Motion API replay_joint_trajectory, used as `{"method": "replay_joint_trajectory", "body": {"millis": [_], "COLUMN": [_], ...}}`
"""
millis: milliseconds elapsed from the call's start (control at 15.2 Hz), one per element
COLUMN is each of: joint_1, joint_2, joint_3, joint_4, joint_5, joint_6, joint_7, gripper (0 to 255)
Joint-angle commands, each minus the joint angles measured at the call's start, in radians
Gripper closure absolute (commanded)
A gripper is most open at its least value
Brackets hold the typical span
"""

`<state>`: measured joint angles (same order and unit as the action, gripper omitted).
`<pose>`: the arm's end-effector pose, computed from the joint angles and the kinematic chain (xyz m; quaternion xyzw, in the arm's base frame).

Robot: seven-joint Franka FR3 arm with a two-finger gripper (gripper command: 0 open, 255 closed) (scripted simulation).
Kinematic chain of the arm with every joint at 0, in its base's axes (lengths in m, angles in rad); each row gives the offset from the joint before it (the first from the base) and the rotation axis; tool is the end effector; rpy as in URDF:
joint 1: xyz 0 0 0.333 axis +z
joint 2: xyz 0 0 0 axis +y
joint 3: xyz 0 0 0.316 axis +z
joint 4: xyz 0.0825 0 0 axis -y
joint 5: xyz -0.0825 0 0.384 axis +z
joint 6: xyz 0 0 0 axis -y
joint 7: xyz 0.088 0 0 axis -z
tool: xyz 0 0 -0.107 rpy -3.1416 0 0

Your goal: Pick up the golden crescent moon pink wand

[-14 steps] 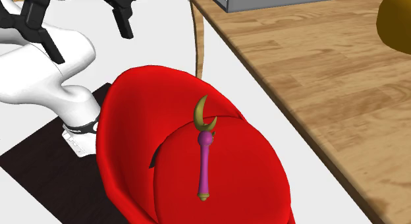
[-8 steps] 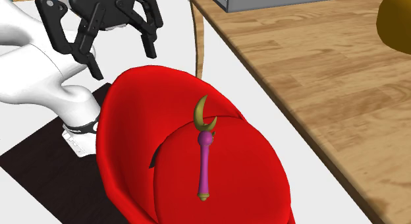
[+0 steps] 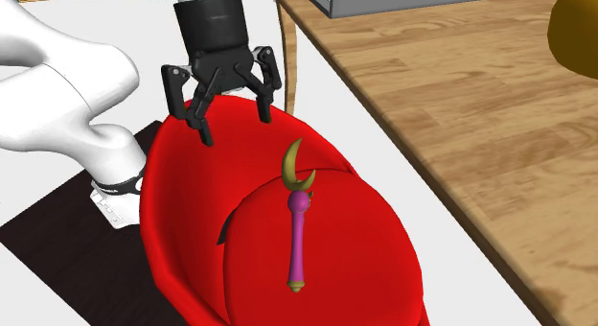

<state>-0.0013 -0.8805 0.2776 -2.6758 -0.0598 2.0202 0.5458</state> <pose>0.3039 0.0876 0.4991 0.9729 -0.1595 0.1417 0.0892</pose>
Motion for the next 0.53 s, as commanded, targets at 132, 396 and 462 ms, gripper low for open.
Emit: {"method": "replay_joint_trajectory", "body": {"millis": [132, 396, 462], "joint_1": [-0.01, -0.067, -0.093], "joint_2": [0.081, 0.206, 0.242], "joint_3": [0.126, 0.269, 0.312], "joint_4": [-0.06, -0.079, -0.078], "joint_5": [0.003, -0.037, -0.053], "joint_6": [0.14, 0.286, 0.32], "joint_7": [0.177, 0.368, 0.42], "gripper": [0, 0, 0]}}
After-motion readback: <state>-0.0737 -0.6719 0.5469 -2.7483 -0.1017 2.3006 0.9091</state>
